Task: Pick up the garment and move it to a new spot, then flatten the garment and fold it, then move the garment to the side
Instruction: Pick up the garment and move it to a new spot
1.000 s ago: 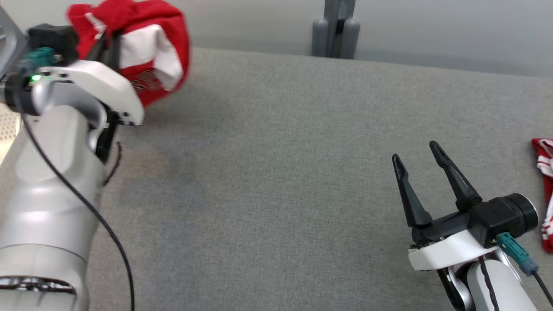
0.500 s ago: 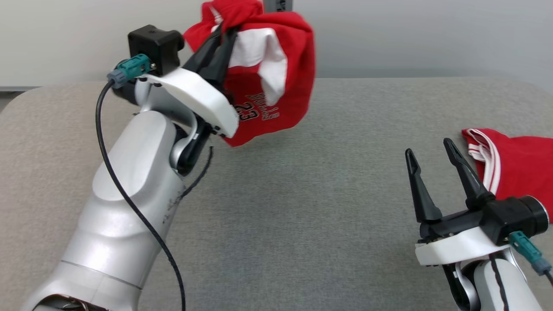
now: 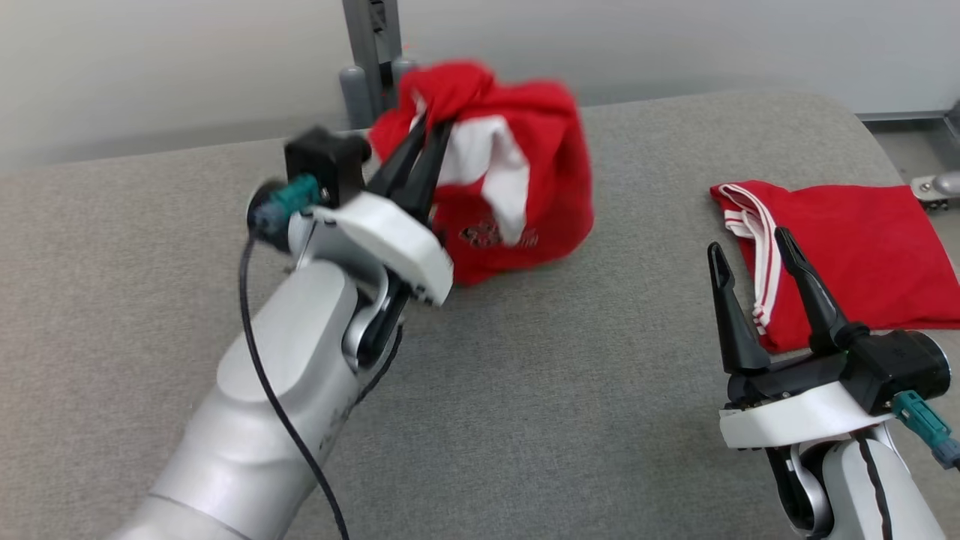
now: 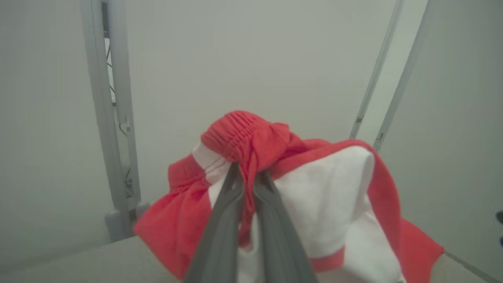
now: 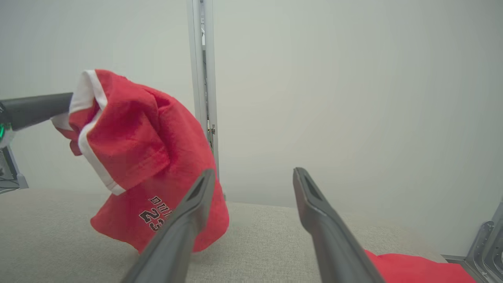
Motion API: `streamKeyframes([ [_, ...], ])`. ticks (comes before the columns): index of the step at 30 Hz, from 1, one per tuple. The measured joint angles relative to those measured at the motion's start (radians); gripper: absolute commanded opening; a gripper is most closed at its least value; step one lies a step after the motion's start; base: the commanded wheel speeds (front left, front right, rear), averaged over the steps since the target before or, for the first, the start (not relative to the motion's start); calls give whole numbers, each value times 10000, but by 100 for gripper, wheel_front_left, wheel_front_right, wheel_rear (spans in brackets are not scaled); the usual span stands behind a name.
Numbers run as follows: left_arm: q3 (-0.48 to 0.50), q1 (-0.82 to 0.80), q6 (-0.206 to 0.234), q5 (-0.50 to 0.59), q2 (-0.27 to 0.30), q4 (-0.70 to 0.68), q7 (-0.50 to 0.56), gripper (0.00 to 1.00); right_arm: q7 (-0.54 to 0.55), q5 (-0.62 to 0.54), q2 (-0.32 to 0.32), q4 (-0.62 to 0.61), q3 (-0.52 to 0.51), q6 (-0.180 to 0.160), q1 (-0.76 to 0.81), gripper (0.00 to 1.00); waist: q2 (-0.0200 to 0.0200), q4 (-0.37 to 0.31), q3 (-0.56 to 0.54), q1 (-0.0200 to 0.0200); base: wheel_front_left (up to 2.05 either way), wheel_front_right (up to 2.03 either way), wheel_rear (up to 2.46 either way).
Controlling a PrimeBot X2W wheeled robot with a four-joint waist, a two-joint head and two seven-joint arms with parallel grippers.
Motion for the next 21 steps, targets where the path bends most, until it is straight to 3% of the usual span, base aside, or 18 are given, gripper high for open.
streamKeyframes([
  [5,-244,644,380,226,12,1921,-171,0,0,0,-2,-2,-23,0,-21,100,0,-183,120,0,0,0,0],
  [6,-309,723,410,276,12,2268,-192,24,0,0,0,0,-23,0,-28,100,0,-184,130,0,0,0,0],
  [7,-414,805,418,337,17,2564,-209,71,0,-2,-2,6,-38,0,-29,100,0,-173,131,0,0,0,0],
  [8,-541,887,384,405,19,2844,-211,100,0,-8,-2,10,-46,0,-27,100,0,-148,127,0,0,0,0],
  [12,-711,1174,-40,257,2,3473,-288,100,0,-71,2,82,-12,0,28,100,0,21,66,0,0,0,0],
  [21,-198,1205,-19,59,209,3444,-589,100,0,-138,10,174,4,2,278,100,0,640,-367,0,0,0,0],
])
